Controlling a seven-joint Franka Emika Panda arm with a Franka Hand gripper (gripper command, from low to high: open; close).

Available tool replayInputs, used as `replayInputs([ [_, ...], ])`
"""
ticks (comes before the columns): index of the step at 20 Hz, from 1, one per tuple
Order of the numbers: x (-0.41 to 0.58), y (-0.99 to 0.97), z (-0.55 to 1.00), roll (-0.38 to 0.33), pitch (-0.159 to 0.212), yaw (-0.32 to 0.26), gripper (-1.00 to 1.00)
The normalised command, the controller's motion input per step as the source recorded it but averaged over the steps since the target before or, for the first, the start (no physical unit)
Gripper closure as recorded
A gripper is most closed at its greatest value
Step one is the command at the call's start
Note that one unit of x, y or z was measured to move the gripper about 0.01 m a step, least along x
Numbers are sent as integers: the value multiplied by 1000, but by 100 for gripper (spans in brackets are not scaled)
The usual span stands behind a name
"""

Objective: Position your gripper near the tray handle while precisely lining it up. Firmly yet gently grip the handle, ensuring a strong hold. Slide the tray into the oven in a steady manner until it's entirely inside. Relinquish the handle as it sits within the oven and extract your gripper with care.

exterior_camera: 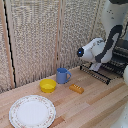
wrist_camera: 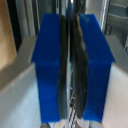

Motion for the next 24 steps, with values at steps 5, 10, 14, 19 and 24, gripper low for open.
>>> replayInputs([
  [5, 0, -911, 454, -15, 0, 0, 100],
  [10, 0, -685, 371, -49, 0, 0, 100],
  [14, 0, -576, 324, -85, 0, 0, 100],
  [19, 0, -349, 268, -114, 0, -5, 100],
  [24, 33, -127, 165, -46, 0, 0, -100],
])
